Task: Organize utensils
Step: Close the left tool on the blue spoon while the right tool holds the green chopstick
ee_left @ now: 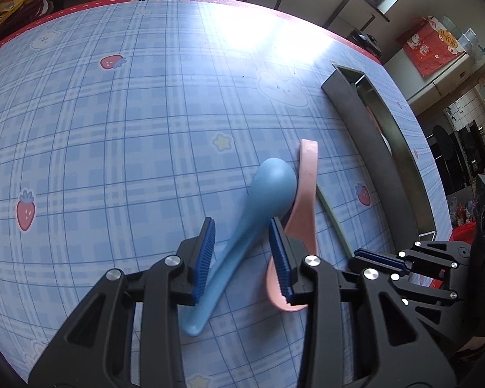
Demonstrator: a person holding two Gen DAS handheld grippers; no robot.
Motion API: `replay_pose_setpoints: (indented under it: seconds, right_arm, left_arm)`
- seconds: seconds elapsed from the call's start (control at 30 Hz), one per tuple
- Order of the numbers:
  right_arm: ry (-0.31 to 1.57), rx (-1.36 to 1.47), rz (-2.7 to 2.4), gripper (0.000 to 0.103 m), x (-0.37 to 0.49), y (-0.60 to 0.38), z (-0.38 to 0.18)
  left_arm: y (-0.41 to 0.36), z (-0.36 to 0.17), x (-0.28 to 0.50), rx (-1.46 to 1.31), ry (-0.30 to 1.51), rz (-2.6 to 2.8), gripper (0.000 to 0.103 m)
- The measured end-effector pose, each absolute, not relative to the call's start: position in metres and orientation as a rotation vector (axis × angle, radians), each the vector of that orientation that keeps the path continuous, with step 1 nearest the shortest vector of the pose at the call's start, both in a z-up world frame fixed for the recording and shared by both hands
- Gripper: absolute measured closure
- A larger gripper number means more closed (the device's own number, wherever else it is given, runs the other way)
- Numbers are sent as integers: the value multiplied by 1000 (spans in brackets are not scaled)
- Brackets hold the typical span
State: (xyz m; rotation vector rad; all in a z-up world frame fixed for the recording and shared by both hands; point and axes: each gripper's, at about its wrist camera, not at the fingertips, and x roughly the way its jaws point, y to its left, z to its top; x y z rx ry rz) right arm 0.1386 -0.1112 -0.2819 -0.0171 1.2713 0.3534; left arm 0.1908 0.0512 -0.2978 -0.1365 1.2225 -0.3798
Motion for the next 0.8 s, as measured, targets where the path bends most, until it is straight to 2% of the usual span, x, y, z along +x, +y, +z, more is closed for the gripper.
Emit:
replay_pose_setpoints:
  seconds: [0.13,0.37,0.4,0.43,0.53,0.6,0.67,0.73,0.8]
  right_arm:
    - [1269,-8,354,97,138,-112,-282]
    - [1265,1,354,97,137,-114,-282]
    - [1263,1,354,97,137,-115,-281]
    - [1262,2,354,97,137,-115,-281]
    - [1260,2,352,97,137,-115,-281]
    - [1260,1,354,97,137,-115,-281]
    - [1260,2,356,97,137,-115,-281]
    - [1259,4,359,97,136,-116,-282]
    - [1258,3,359,97,137,-116,-282]
  left_arm:
    - [59,-300,185,-131,1235,-384,83]
    - [63,-299,168,-99,1248,-380,88]
    - [63,-298,165,-93,1246,-382,96]
    - [63,-297,162,-89,1250,-391,98]
    - [59,-298,157,-55,1260,-393,98]
    - [57,-299,157,-42,1257,-391,97]
    - [59,-300,162,-52,1265,-372,88]
    - [60,-299,166,-84,1250,-362,72]
    - [61,-296,170,-90,1231,-350,67]
